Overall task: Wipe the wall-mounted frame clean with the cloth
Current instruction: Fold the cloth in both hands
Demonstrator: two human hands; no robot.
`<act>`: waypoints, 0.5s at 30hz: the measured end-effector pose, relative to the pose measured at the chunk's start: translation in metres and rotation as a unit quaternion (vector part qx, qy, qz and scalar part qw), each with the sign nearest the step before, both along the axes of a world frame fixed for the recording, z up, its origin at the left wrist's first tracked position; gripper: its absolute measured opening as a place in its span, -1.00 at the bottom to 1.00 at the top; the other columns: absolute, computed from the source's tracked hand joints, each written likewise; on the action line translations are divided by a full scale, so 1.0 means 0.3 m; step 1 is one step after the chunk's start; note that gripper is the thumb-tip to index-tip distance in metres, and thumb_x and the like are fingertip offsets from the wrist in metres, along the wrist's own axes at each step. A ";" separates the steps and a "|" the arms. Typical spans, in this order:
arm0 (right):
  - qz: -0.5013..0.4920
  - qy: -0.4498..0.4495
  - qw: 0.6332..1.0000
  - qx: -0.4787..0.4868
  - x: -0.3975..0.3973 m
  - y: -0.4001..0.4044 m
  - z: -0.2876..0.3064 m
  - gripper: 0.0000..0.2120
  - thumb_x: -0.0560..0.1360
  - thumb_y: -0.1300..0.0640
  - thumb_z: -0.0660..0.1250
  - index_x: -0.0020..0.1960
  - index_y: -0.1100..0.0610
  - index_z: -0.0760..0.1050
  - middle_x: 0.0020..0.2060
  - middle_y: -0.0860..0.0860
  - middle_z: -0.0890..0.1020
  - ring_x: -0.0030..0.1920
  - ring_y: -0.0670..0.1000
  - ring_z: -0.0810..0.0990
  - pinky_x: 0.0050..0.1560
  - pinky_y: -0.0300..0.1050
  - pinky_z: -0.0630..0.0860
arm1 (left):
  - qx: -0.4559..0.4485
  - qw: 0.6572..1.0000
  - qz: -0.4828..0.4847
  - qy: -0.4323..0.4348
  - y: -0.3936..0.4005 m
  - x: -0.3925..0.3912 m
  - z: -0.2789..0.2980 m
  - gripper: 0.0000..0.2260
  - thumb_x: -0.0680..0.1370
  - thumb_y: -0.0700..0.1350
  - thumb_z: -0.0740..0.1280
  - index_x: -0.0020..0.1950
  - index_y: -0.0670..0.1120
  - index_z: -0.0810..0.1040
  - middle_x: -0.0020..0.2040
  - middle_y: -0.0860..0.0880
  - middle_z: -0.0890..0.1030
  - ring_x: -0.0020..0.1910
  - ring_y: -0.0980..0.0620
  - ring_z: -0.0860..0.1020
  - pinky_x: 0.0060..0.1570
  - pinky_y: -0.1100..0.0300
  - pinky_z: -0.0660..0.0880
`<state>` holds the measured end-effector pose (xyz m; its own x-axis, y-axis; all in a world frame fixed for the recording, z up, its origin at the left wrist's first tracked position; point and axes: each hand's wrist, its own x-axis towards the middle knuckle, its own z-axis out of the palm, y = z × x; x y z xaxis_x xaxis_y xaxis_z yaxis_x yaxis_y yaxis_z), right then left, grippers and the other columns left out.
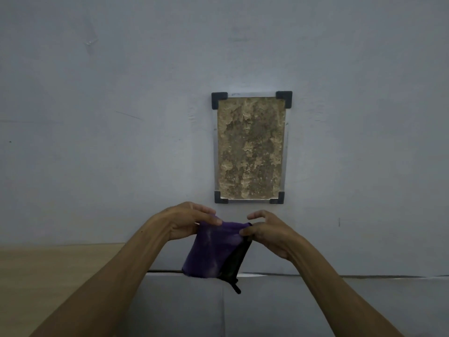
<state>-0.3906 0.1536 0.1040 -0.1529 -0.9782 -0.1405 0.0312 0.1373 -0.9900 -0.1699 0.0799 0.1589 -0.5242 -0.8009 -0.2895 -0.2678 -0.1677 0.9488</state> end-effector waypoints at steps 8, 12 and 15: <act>0.052 0.021 0.998 -0.022 -0.004 0.018 0.072 -0.54 0.48 0.50 0.40 0.30 0.21 0.43 0.16 0.25 0.61 0.05 0.12 0.67 -0.08 -0.07 0.67 | -0.052 0.998 0.028 -0.038 -0.007 0.038 0.018 -0.70 0.39 -0.31 0.56 0.10 -0.23 0.64 0.10 -0.19 0.63 0.07 -0.07 0.61 -0.23 0.24 0.63; 0.062 0.046 0.997 -0.030 0.020 0.005 0.096 -0.60 0.52 0.49 0.35 0.28 0.21 0.43 0.16 0.28 0.60 0.06 0.14 0.66 0.02 -0.04 0.68 | -0.085 0.995 0.040 -0.043 -0.003 0.052 0.040 -0.66 0.35 -0.30 0.59 0.09 -0.24 0.63 0.05 -0.21 0.65 0.00 -0.08 0.64 -0.14 0.17 0.63; 0.054 0.104 0.991 -0.062 0.054 -0.009 0.109 -0.71 0.55 0.43 0.31 0.22 0.20 0.49 0.09 0.26 0.64 0.01 0.12 0.66 0.09 0.00 0.67 | -0.111 0.993 0.008 -0.046 -0.003 0.082 0.074 -0.60 0.34 -0.28 0.61 0.14 -0.17 0.62 0.09 -0.24 0.66 0.07 -0.15 0.65 -0.05 0.11 0.64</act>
